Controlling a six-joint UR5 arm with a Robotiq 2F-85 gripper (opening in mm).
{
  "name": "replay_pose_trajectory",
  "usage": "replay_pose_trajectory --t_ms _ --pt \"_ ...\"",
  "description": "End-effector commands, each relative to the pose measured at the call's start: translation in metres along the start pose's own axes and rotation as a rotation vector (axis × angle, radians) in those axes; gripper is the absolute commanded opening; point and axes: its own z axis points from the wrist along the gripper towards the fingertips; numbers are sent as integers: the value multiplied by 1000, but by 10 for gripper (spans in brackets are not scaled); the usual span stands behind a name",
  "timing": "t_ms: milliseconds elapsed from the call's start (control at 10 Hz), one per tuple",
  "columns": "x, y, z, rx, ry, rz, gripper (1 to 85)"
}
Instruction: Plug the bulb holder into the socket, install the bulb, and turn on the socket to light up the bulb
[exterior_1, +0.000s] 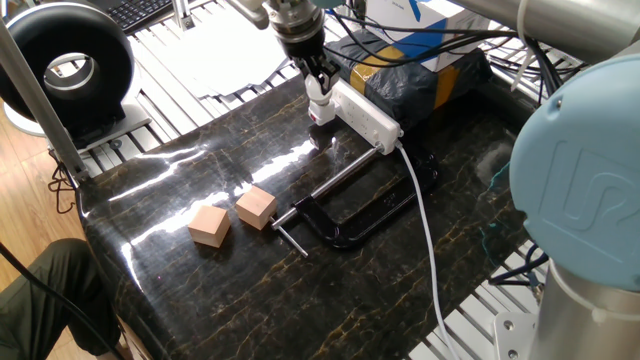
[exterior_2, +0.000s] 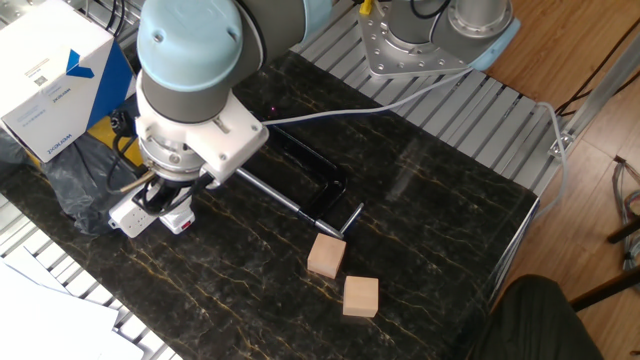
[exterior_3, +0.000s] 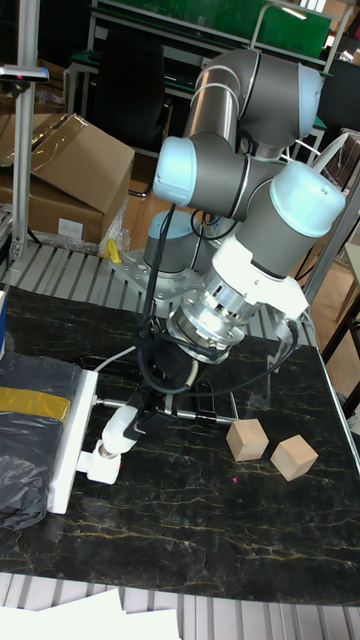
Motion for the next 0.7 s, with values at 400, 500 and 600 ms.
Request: replay_pose_trajectory --t_ms 400,500,600 --pt "-4 1 -3 -1 -49 27 230" --pt "-4 1 -3 1 -51 27 217" --pt "-2 0 -5 8 -51 27 193"
